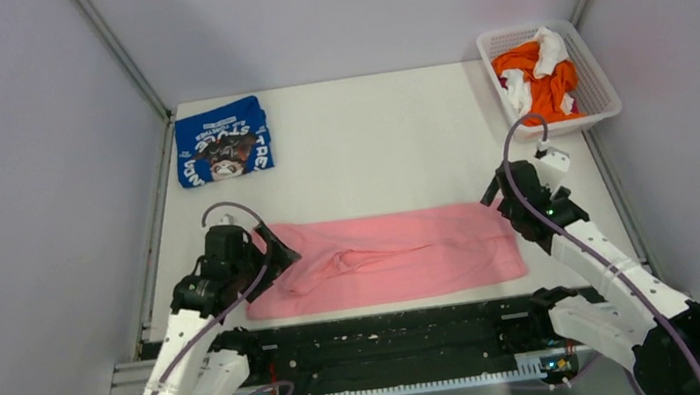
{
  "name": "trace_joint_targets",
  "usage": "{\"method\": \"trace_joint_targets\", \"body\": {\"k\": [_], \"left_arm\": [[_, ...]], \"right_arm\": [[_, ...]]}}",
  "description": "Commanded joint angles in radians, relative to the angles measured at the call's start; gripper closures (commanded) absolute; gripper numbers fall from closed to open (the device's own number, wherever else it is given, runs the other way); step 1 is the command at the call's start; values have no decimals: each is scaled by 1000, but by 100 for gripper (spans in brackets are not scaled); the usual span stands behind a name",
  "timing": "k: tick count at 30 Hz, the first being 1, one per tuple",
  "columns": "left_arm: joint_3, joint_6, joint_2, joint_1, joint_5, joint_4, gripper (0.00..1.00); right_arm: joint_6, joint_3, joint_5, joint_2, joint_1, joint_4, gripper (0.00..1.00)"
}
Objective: Fold and stack the t-shirts
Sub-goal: Fold the other side of the tshirt into a rectangle
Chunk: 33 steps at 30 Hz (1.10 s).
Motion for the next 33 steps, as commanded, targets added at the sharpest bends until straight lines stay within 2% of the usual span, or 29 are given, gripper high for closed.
{"method": "trace_joint_targets", "body": {"k": [1,4,6,9,12,16,19,22,29,33], "left_arm": [[79,79,127,-1,82,174,1],[92,85,225,0,52,272,1],[94,97,298,1,34,333,1],[97,107,422,11,69,462,1],[126,125,559,37,81,515,1],[146,119,671,107,67,550,1],[131,108,719,154,102,612,1],[137,121,769,191,121,604,1],[121,120,831,238,187,632,2],[118,121,839,238,187,636,2]], "right_arm": [[-131,33,-188,-10,86,165,1],[-236,24,-391,34,222,331,1],[-281,16,-581,82,311,476,1],[-267,-12,-904,189,424,794,1],[-287,21,-1032,344,565,944,1],[-355,165,-1078,552,694,987,1],[-296,230,-1101,689,705,1059,1],[-249,263,-1138,796,706,1135,1],[-252,270,-1019,914,695,1045,1],[-225,197,-946,919,651,1095,1]]}}
